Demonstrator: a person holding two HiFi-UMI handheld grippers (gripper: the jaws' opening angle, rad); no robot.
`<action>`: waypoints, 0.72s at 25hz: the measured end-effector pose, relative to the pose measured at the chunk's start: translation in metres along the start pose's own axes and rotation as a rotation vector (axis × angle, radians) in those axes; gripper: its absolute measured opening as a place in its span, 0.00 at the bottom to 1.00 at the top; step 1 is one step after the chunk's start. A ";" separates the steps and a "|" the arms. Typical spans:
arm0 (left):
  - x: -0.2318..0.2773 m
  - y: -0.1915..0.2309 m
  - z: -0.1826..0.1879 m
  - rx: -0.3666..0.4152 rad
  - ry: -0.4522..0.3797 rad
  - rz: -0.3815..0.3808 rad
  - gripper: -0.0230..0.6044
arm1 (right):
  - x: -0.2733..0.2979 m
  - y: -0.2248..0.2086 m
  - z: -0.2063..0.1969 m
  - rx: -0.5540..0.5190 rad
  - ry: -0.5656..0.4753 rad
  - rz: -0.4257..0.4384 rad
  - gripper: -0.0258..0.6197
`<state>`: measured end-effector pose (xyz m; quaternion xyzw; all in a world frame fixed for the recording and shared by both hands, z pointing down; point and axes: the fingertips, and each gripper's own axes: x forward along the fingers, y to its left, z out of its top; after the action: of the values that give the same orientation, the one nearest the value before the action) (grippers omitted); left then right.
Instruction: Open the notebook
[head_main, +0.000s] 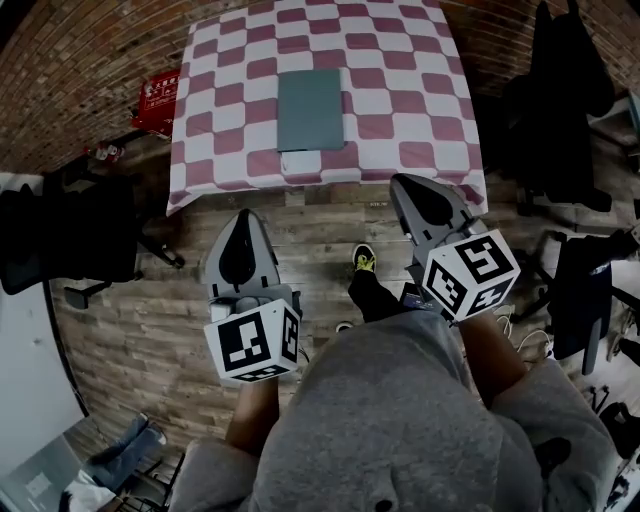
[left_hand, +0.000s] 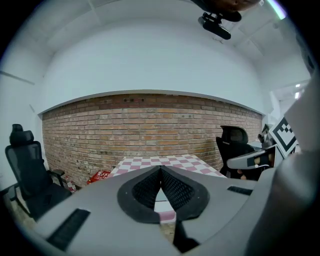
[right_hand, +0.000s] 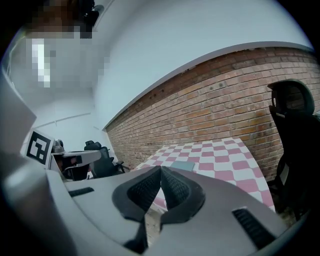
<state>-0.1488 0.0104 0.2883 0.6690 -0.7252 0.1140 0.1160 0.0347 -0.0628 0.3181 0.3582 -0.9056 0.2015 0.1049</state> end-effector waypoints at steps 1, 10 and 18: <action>0.004 -0.001 0.002 0.000 0.002 -0.001 0.05 | 0.002 -0.002 0.002 0.000 0.000 0.005 0.08; 0.034 -0.013 0.018 0.012 0.000 -0.002 0.05 | 0.021 -0.018 0.020 0.008 -0.005 0.043 0.08; 0.043 -0.021 0.025 0.022 0.001 -0.001 0.05 | 0.025 -0.022 0.029 0.006 -0.016 0.067 0.08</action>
<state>-0.1316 -0.0396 0.2786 0.6704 -0.7236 0.1223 0.1093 0.0312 -0.1054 0.3069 0.3295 -0.9173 0.2046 0.0898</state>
